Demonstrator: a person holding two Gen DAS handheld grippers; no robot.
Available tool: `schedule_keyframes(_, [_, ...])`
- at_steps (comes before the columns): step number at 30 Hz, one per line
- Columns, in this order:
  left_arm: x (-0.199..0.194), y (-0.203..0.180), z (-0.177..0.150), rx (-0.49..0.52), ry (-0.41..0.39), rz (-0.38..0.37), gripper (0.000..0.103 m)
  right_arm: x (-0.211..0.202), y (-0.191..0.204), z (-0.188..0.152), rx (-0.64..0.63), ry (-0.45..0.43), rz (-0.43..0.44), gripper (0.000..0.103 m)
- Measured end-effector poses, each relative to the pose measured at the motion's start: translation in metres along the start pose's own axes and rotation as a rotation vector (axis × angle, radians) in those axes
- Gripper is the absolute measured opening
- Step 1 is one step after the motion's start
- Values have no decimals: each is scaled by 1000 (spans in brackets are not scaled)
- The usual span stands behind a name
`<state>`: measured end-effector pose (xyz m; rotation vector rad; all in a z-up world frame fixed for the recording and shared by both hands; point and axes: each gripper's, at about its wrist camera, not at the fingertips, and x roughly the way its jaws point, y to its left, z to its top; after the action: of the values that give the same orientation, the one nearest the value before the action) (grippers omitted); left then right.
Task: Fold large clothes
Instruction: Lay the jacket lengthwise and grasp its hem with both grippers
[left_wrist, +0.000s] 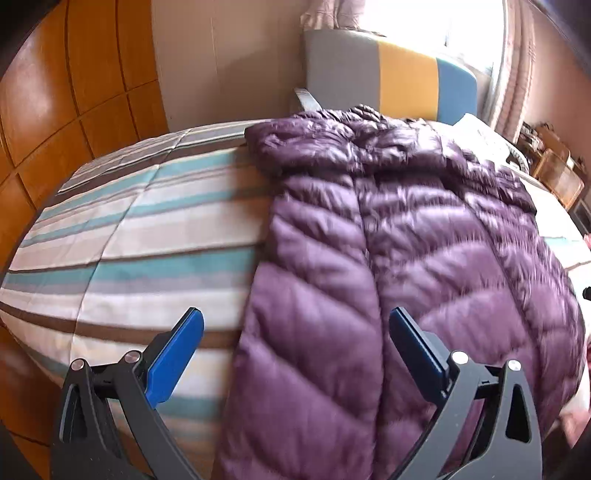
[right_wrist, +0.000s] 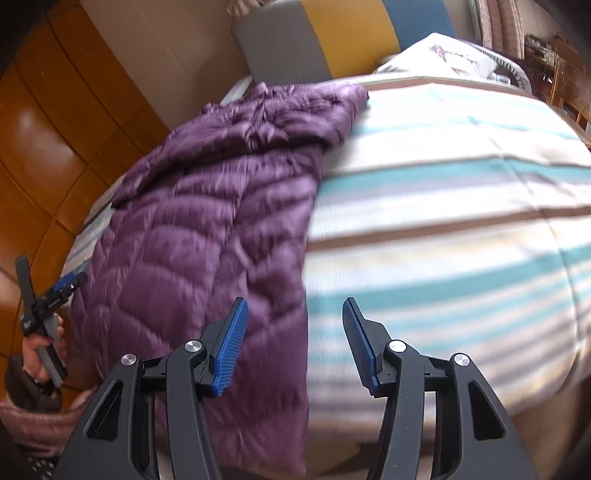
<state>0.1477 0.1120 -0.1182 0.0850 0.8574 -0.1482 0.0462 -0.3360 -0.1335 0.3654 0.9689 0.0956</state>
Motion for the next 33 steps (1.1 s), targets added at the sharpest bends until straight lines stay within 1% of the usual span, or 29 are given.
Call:
schedule_keyframes(2, [-1,4,-9,-11,7,3,100,3,2,-11,4,15,7,53])
schedule_keyframes(5, [-4,12,-24,-56,26,-17,99,5,5,-24,8,26,18,53])
schedule_keyframes(7, [-5,16,-35,-79,38,-32,95,6,7,-31,17,34,32,53])
schedule_keyframes(8, [-6,18,-39,-89,42,-45,90,6,8,-34,19,38,37,53])
schedule_keyframes(11, [-10,21,-50,-122,43,-92,82,5,14,-41,2,43,44,53])
schedule_keyframes(16, [-16,14,-61,-75,51,-123,75,6,20,-52,-21,82,76,53])
schedule_keyframes(17, [-17,13,-63,-67,56,-129,73,6,21,-54,-25,92,89,51])
schedule_keyframes(19, [-20,11,-64,-67,63,-145,63,10,25,-58,-40,117,116,34])
schedule_keyframes(20, [-21,10,-63,-72,68,-161,50,12,27,-58,-51,121,118,30])
schedule_keyframes(21, [-23,9,-62,-75,71,-175,34,13,30,-58,-62,121,129,20])
schedule_keyframes(22, [-24,6,-60,-74,77,-197,26,11,33,-56,-64,110,161,13])
schedule_keyframes(23, [-25,3,-59,-71,82,-217,16,9,35,-54,-62,97,187,11])
schedule_keyframes(24, [-28,-2,-58,-57,76,-226,12,6,36,-52,-57,78,215,10])
schedule_keyframes(25, [-31,-5,-57,-41,65,-231,12,2,36,-49,-51,52,247,8])
schedule_keyframes(28, [-46,-14,-56,0,-10,-272,10,-6,35,-41,-44,6,304,6])
schedule_keyframes(30, [-54,-14,-55,0,-49,-293,9,-13,34,-38,-43,-30,335,6])
schedule_keyframes(33, [-64,-11,-50,-26,-102,-319,7,-24,33,-34,-51,-76,354,5])
